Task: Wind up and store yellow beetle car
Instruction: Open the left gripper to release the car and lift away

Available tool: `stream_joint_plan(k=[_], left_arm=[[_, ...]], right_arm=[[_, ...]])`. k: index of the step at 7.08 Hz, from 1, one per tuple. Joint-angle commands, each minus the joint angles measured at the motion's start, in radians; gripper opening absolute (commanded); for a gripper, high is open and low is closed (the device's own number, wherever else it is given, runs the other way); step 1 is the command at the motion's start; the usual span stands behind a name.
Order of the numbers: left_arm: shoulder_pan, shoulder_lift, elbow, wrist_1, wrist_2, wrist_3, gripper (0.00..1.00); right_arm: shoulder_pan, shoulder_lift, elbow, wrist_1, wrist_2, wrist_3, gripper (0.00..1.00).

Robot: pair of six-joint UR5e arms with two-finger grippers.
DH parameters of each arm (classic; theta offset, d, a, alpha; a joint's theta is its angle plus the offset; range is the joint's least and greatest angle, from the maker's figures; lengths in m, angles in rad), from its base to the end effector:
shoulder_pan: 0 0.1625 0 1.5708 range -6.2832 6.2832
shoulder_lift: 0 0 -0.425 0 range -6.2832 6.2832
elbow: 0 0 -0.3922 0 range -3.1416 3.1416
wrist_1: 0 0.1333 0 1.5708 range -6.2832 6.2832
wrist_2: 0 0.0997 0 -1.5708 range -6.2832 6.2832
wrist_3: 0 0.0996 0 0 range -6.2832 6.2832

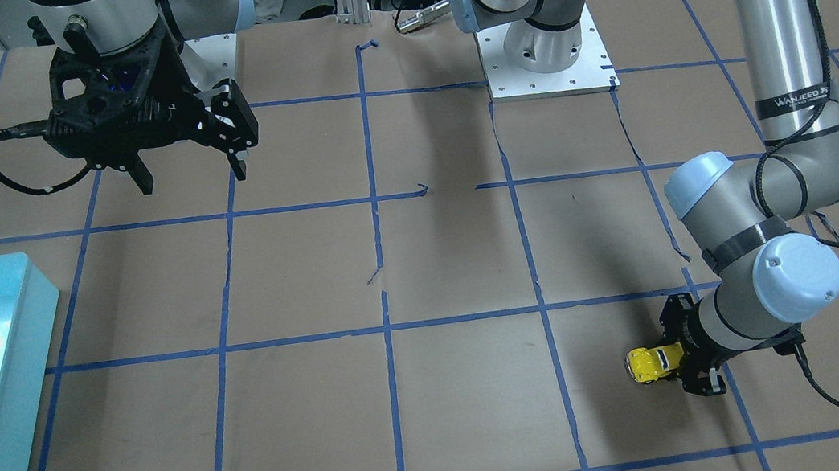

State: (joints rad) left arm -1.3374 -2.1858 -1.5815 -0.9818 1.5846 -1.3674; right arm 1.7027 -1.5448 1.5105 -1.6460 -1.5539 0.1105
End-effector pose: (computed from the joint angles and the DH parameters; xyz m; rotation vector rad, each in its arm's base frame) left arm 0.0241 -0.6717 0.1767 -2.2316 2.1662 0.0366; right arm 0.2013 -0.4908 0.5127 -0.0347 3.1070 -0.1659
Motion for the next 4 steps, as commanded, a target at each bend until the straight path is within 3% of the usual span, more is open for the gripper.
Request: stream_joint_plan(k=[1, 4], left_arm=[[-0.009, 0.024, 0.003, -0.029, 0.006, 0.004, 1.00], [-0.026, 0.133, 0.017, -0.167, 0.006, 0.005, 0.98]], right_arm=[[0.000, 0.000, 0.000, 0.000, 0.000, 0.000, 1.00], [0.000, 0.000, 0.000, 0.000, 0.000, 0.000, 1.00]])
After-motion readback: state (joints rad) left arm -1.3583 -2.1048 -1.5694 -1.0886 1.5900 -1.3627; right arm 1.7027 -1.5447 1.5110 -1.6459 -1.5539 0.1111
